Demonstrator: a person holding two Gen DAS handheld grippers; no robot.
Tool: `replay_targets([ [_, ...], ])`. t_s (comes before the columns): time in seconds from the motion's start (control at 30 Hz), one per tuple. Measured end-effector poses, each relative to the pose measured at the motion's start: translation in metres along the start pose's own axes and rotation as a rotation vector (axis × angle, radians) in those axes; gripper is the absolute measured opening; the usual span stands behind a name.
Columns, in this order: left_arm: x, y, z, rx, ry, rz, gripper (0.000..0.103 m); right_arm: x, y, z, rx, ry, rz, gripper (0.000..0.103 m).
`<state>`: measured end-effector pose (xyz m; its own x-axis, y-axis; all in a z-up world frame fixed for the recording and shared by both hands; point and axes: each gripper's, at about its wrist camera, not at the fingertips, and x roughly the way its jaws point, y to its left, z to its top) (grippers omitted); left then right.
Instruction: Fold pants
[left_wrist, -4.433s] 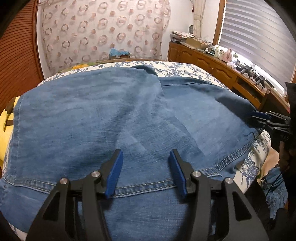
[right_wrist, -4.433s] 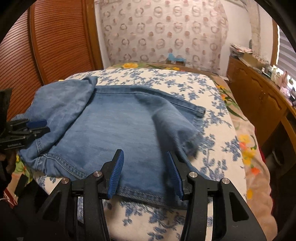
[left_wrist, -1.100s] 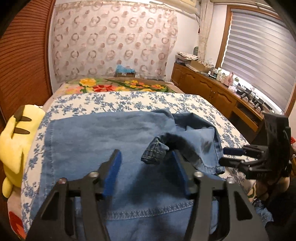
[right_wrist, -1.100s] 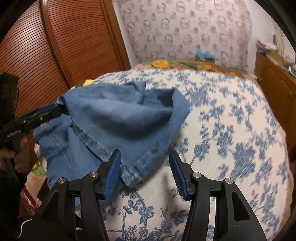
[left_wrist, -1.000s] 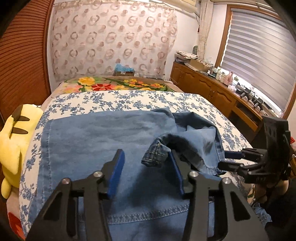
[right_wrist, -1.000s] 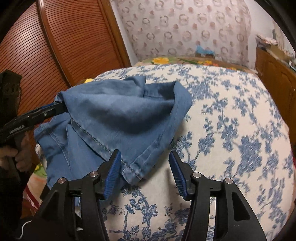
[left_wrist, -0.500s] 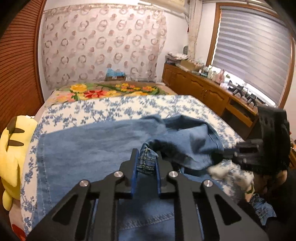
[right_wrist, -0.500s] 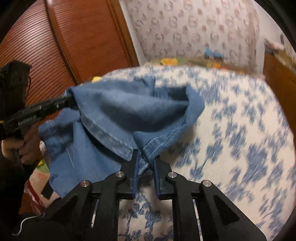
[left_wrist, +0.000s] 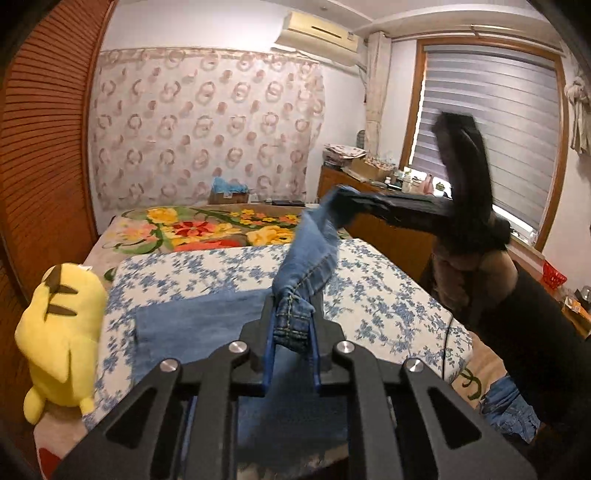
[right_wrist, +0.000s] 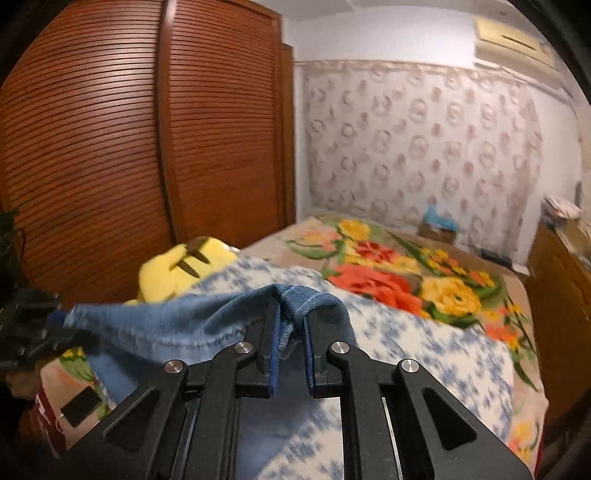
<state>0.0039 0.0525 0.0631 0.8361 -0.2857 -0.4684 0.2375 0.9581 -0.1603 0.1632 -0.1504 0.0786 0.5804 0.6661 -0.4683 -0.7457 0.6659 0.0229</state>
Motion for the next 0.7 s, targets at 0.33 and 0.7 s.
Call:
replay_targets([
  [0.33,0.002,0.044,-0.055,-0.089,0.091,0.092,0.012,0.104,0.07,0.006,-0.088,0.108,0.113,0.007],
  [0.7,0.029,0.074,-0.101,-0.179,0.183,0.139,0.015,0.191,0.111,-0.018,-0.141,0.243,0.115,0.008],
])
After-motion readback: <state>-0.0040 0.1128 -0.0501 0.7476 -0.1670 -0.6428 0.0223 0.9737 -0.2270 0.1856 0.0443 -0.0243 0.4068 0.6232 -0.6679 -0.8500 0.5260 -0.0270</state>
